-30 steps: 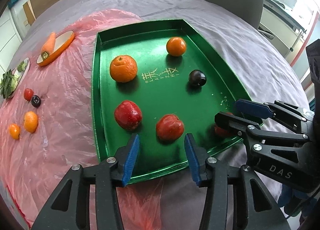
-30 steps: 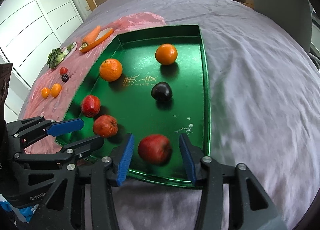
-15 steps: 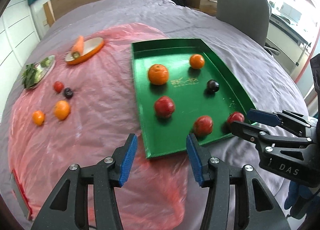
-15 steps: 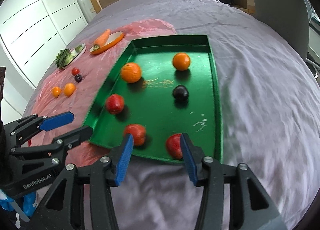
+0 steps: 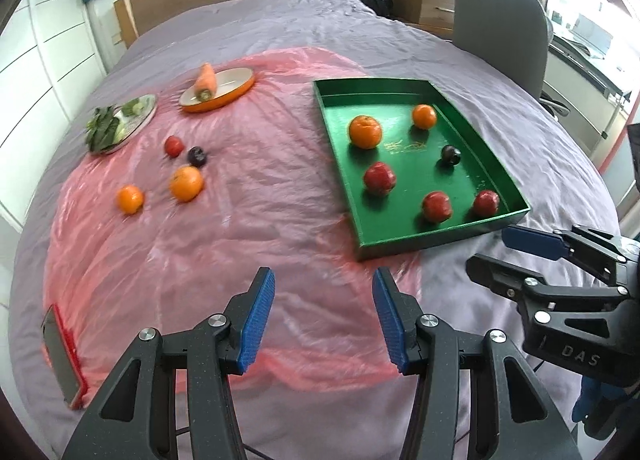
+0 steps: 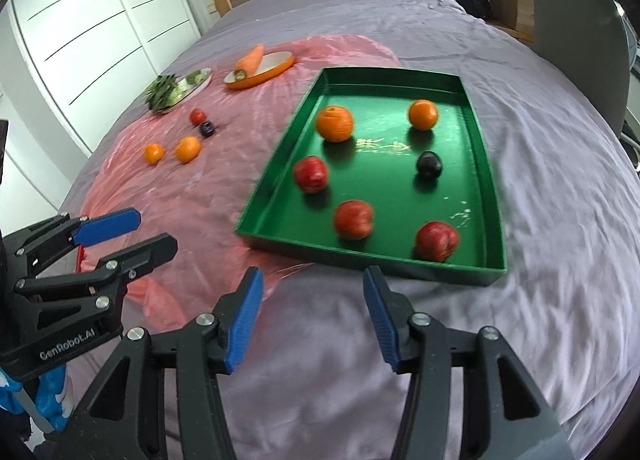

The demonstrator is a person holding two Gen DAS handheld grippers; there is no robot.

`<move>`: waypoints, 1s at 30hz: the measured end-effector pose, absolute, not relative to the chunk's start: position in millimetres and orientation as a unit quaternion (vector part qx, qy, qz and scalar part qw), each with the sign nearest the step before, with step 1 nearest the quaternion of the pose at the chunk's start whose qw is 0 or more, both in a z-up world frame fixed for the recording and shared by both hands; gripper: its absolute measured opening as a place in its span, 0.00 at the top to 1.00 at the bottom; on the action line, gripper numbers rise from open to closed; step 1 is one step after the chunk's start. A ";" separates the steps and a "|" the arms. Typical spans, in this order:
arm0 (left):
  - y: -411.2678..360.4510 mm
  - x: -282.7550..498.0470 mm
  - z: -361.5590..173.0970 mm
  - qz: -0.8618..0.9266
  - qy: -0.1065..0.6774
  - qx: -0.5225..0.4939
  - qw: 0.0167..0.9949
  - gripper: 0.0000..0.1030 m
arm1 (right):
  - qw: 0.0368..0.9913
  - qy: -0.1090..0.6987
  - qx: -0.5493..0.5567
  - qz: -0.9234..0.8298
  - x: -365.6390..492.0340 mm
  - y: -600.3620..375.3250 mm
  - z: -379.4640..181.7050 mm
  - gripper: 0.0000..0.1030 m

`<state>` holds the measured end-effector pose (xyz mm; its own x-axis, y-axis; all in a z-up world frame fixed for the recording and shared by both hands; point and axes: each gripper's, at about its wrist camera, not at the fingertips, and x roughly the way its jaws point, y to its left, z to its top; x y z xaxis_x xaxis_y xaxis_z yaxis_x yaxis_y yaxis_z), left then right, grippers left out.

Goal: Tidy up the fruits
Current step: 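Withdraw both open tools up and away from the green tray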

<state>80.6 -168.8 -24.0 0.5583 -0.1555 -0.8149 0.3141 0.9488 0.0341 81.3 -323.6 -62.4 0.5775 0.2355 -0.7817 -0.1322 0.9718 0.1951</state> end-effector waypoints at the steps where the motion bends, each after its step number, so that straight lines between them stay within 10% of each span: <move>1: -164.9 79.2 -23.4 -0.130 0.451 0.088 0.879 0.56 | 0.886 0.447 0.056 0.105 79.1 -320.1 -61.3 0.23; 30: -25.1 21.6 -0.5 -0.018 0.429 0.039 0.902 0.54 | 0.889 0.432 -0.004 0.155 28.5 -217.7 -27.5 0.12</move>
